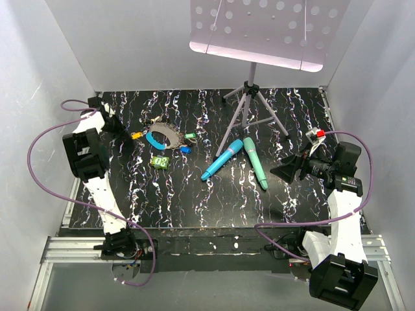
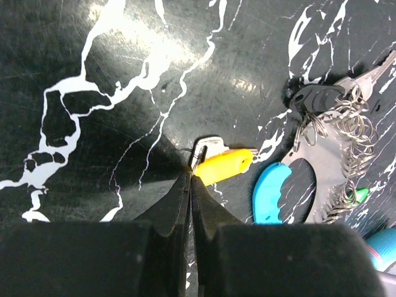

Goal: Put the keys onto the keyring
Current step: Pick up the key from the center of the board, then adjust the key.

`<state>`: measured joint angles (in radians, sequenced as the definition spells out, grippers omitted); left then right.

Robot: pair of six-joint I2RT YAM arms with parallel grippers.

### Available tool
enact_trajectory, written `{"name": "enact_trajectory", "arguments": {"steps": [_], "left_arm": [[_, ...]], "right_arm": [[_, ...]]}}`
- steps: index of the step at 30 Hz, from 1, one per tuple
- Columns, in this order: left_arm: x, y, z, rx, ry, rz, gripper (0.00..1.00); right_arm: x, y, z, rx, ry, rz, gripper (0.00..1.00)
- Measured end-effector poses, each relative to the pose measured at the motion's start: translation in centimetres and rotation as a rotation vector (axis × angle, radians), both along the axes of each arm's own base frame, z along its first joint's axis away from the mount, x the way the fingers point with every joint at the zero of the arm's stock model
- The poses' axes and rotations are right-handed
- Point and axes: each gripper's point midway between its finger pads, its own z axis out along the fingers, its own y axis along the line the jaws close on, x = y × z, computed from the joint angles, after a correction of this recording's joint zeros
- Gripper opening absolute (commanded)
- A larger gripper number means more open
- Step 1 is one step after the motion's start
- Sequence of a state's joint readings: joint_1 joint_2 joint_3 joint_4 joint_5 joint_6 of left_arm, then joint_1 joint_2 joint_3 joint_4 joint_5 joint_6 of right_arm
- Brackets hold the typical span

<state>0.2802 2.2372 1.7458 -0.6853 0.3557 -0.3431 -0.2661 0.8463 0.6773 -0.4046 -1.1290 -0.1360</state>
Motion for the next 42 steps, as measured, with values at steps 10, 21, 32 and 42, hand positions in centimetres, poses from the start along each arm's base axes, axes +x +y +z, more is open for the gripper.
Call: {"name": "enact_trajectory", "arguments": {"steps": [10, 21, 32, 42], "left_arm": [[-4.4, -2.1, 6.0, 0.005, -0.148, -0.016, 0.0], [-15.2, -13.3, 16.1, 0.034, -0.51, -0.296, 0.0], [-30.2, -28.8, 17.6, -0.134, -0.794, -0.927, 0.0], [-34.7, -39.7, 10.4, -0.106, -0.763, -1.296, 0.0]], "right_arm": [[-0.2, 0.1, -0.1, -0.004, -0.001, 0.007, 1.0], [-3.4, 1.8, 0.8, -0.004, -0.106, 0.165, 1.0], [-6.4, 3.2, -0.1, -0.078, -0.311, 0.34, 1.0], [-9.1, 5.2, -1.4, -0.112, -0.452, 0.54, 0.95]]}}
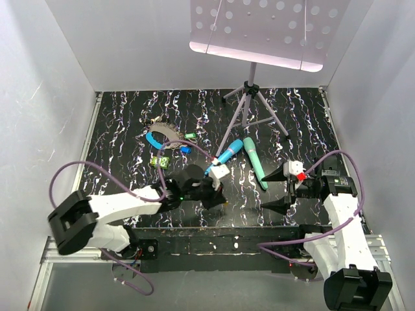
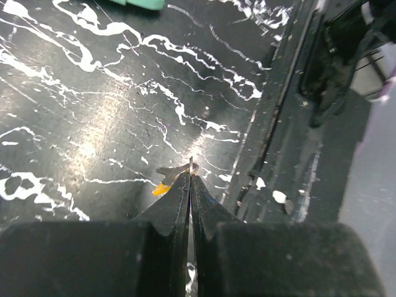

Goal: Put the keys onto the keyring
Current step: Adjust the key.

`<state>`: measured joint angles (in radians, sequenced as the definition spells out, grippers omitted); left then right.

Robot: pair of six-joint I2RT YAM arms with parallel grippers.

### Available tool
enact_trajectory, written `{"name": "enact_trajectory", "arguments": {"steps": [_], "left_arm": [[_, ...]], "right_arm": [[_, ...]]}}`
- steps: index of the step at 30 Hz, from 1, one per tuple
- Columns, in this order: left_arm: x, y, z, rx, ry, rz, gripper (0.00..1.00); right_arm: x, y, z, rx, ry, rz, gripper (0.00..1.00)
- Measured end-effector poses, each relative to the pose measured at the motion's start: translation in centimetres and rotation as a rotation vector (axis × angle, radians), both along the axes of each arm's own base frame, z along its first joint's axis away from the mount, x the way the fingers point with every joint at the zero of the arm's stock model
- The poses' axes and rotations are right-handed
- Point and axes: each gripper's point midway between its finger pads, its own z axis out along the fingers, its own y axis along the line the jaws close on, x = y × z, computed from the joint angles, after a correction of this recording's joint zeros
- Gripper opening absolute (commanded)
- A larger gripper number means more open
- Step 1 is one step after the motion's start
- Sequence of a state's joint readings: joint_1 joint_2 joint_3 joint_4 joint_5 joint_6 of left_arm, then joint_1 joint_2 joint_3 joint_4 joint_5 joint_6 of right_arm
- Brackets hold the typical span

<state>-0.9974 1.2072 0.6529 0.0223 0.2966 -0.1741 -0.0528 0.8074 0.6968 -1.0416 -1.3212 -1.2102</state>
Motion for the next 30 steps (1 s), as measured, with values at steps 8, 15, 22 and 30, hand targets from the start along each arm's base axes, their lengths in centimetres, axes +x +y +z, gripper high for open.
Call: {"name": "enact_trajectory", "arguments": {"steps": [8, 15, 22, 30], "left_arm": [[-0.5, -4.6, -4.7, 0.041, -0.06, -0.081, 0.0], [-0.8, -6.4, -3.4, -0.085, -0.183, -0.095, 0.0], [-1.7, -6.4, -4.3, -0.122, -0.243, -0.109, 0.0], [-2.1, -6.3, -3.9, -0.166, -0.294, -0.102, 0.0]], "right_arm": [[-1.4, 1.2, -3.2, -0.064, 0.018, 0.125, 0.77], [-1.8, 2.4, -5.3, -0.137, 0.012, 0.232, 0.68], [-1.8, 2.9, -6.7, -0.172, 0.059, 0.279, 0.59], [-0.9, 3.8, -6.9, -0.207, 0.059, 0.336, 0.49]]}}
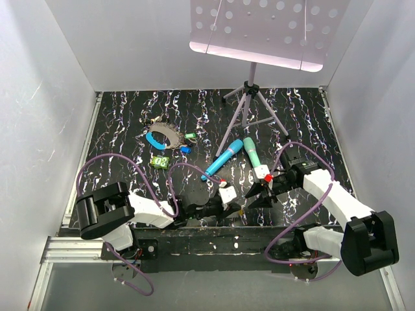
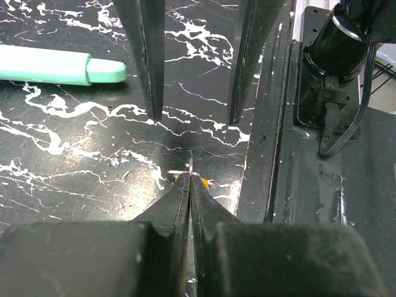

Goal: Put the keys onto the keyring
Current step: Adjust the key.

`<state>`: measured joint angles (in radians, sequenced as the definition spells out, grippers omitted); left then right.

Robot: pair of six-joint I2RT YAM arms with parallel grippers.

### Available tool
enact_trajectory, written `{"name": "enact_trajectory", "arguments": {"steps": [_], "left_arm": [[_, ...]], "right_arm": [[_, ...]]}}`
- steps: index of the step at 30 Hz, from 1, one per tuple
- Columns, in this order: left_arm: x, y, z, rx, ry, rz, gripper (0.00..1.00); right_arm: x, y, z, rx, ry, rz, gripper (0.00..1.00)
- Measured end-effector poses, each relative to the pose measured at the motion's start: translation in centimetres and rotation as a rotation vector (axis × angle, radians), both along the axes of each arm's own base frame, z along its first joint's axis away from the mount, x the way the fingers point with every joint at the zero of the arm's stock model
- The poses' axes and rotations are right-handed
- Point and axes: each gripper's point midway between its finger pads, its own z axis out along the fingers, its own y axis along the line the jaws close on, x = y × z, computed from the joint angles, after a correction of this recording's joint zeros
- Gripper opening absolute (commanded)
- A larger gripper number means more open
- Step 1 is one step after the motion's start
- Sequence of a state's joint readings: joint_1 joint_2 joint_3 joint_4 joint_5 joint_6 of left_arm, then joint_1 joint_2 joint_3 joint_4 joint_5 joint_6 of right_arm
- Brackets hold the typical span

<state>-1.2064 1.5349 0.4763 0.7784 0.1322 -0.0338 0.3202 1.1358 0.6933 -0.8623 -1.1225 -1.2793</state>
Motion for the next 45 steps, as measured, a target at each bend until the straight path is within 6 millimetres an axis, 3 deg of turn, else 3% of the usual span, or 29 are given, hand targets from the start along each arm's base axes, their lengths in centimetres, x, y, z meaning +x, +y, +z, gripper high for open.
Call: {"name": "enact_trajectory", "arguments": {"steps": [11, 24, 39, 45], "left_arm": [[0.0, 0.8, -0.1, -0.038, -0.023, 0.029, 0.0], [-0.2, 0.2, 1.7, -0.112, -0.042, 0.025, 0.0], [-0.4, 0.0, 2.0, -0.126, -0.037, 0.022, 0.0], [-0.6, 0.2, 2.8, -0.175, -0.041, 0.021, 0.0]], "right_arm": [[-0.2, 0.2, -0.6, -0.046, -0.033, 0.038, 0.47], [-0.9, 0.6, -0.6, -0.052, -0.035, 0.072, 0.41], [-1.5, 0.8, -0.7, -0.06, -0.019, 0.09, 0.36], [-1.5, 0.8, -0.4, -0.063, -0.001, 0.077, 0.4]]}}
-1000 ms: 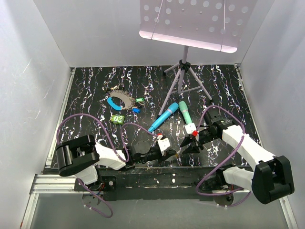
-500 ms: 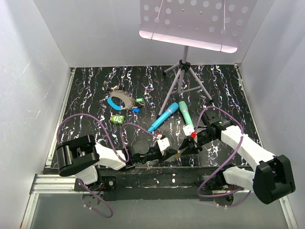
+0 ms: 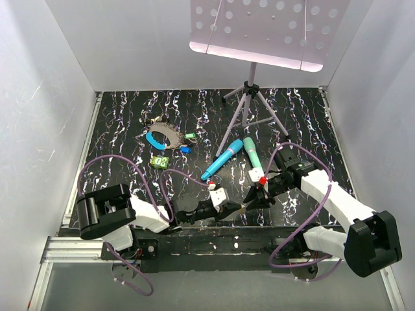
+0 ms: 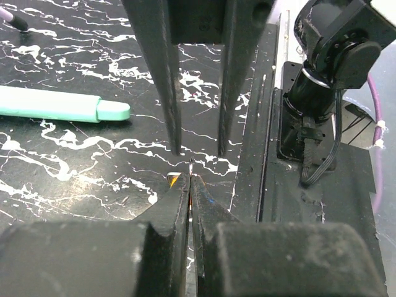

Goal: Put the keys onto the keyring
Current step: Adjust the key.

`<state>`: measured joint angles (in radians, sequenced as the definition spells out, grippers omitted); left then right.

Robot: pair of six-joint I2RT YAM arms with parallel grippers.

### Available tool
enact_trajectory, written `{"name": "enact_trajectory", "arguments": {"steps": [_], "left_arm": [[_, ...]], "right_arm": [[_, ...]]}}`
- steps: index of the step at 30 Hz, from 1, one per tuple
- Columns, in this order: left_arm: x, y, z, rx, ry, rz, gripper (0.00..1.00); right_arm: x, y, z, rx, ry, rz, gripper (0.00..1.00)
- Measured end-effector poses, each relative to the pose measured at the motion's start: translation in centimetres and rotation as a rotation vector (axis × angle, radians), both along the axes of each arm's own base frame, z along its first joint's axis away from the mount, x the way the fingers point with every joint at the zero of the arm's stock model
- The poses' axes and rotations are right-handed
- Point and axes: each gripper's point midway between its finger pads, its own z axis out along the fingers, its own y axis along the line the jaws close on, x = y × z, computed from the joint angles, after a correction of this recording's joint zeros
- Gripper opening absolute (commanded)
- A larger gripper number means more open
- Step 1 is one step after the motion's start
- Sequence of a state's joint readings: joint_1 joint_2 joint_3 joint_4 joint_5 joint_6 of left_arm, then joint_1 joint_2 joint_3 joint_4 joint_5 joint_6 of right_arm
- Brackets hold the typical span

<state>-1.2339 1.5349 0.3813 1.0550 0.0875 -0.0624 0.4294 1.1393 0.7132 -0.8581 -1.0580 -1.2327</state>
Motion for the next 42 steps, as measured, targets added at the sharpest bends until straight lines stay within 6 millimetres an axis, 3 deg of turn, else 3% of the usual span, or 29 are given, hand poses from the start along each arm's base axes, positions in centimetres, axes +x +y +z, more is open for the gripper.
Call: {"name": "enact_trajectory", "arguments": {"steps": [6, 10, 13, 24, 42], "left_arm": [[-1.1, 1.6, -0.3, -0.055, -0.017, -0.026, 0.0], [-1.8, 2.2, -1.6, -0.034, -0.009, -0.055, 0.0], [-1.9, 2.1, -1.2, -0.05, -0.019, -0.066, 0.0], [-2.0, 1.7, 0.0, -0.083, -0.039, -0.078, 0.0], [-1.8, 1.3, 1.4, -0.121, -0.044, -0.07, 0.0]], "right_arm": [[1.0, -0.1, 2.7, 0.076, -0.005, -0.053, 0.5], [0.4, 0.0, 3.9, 0.125, -0.015, -0.047, 0.54], [0.1, 0.1, 4.2, 0.146, -0.011, -0.039, 0.55], [-1.1, 0.4, 3.3, 0.133, -0.003, 0.011, 0.55], [-0.9, 0.8, 2.6, 0.105, -0.004, 0.021, 0.41]]}}
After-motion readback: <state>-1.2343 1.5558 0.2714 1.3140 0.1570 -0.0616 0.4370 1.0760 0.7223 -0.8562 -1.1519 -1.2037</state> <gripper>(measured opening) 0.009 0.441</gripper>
